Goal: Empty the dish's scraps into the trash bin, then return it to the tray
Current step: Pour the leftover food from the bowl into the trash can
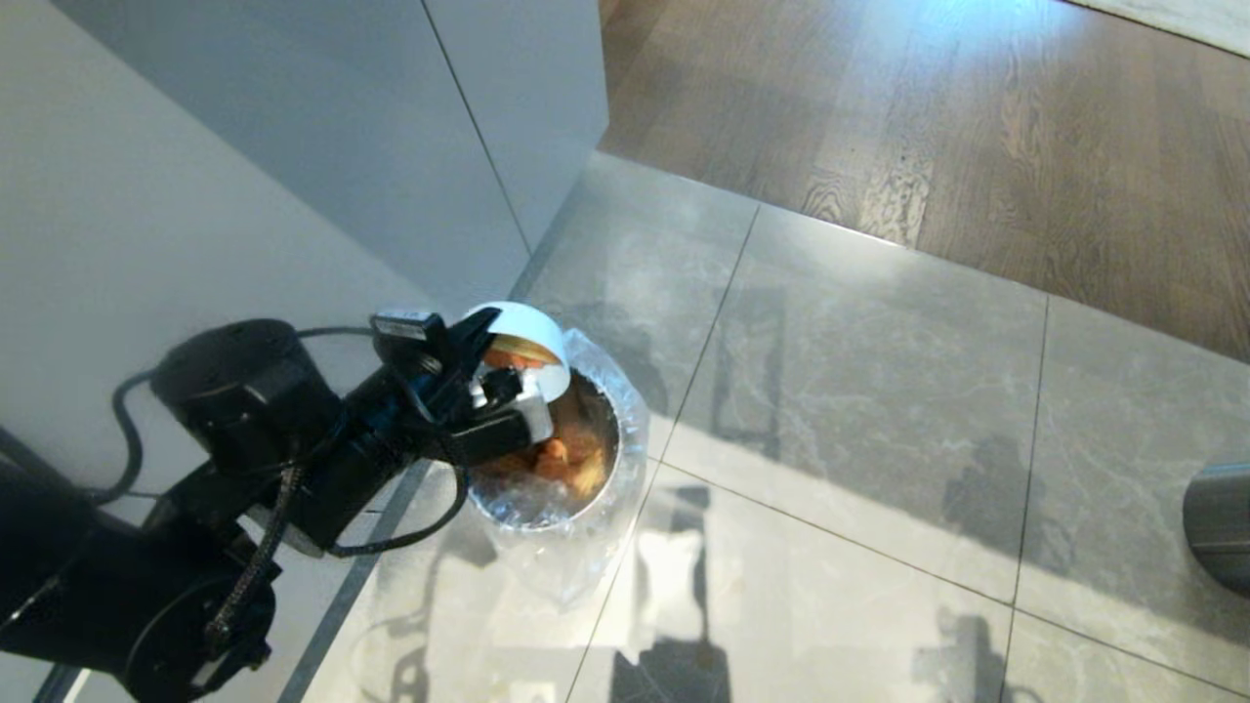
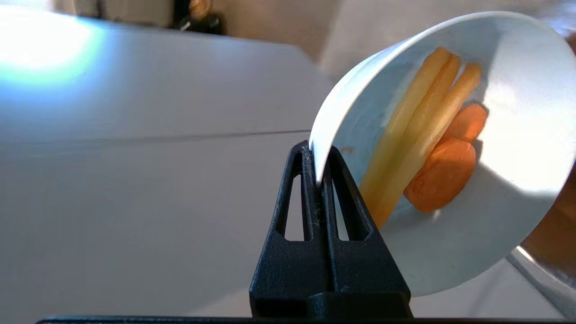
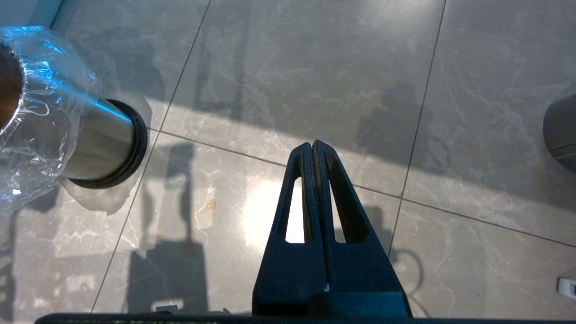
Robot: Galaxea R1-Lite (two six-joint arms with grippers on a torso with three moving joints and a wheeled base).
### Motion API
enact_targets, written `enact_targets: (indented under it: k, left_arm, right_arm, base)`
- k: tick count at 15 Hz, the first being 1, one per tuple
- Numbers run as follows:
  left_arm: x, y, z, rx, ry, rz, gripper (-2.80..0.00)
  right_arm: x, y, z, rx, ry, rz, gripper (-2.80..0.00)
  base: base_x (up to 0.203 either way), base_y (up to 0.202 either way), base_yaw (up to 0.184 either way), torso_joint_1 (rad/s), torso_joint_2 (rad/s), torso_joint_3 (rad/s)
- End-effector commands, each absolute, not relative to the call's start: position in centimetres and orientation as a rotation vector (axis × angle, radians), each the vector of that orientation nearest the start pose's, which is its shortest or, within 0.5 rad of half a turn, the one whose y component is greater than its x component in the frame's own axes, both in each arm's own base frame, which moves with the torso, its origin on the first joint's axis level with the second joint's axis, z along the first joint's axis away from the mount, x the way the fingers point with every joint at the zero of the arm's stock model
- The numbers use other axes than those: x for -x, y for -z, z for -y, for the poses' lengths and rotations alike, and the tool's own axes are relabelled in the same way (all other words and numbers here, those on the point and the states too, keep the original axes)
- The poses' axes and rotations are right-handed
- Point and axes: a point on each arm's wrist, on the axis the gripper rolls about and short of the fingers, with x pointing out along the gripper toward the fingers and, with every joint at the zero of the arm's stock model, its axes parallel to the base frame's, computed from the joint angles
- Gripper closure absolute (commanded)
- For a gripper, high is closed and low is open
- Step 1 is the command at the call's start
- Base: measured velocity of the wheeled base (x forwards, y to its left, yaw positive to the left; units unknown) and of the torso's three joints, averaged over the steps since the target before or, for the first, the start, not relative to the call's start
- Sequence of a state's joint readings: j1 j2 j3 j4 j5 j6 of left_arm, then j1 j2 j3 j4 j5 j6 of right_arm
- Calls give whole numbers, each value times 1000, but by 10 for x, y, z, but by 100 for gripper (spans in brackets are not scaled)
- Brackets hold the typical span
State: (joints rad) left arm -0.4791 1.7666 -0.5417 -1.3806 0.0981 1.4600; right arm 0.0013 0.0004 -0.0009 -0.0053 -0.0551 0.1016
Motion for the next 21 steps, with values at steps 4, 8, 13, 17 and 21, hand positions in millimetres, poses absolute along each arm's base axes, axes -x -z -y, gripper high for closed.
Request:
enact_targets:
  k: [4,8,13,17,21]
  left_arm:
    - [-242,-180,125,-1296,130,390,0]
    - [-238,-185,132,-1310,111,434,0]
    - [-233,-187,135,-1324,114,460,0]
    - [-234,-189,135,-1309,108,464,0]
    - [-229,-203,134,-1260,65,525,0]
  right_arm:
    - [23,-76,1,-103,53,10,0]
    - [23,-76,1,-103,53,9,0]
    - [23,-76,1,-103,53,10,0]
    - [23,-77,1,-101,53,10,0]
    - [23,-76,1,-103,53,10,0]
  base:
    - [0,0,0,0,0,0]
    - [0,0,0,0,0,0]
    - [0,0,0,0,0,0]
    - [0,0,0,0,0,0]
    - [0,0,0,0,0,0]
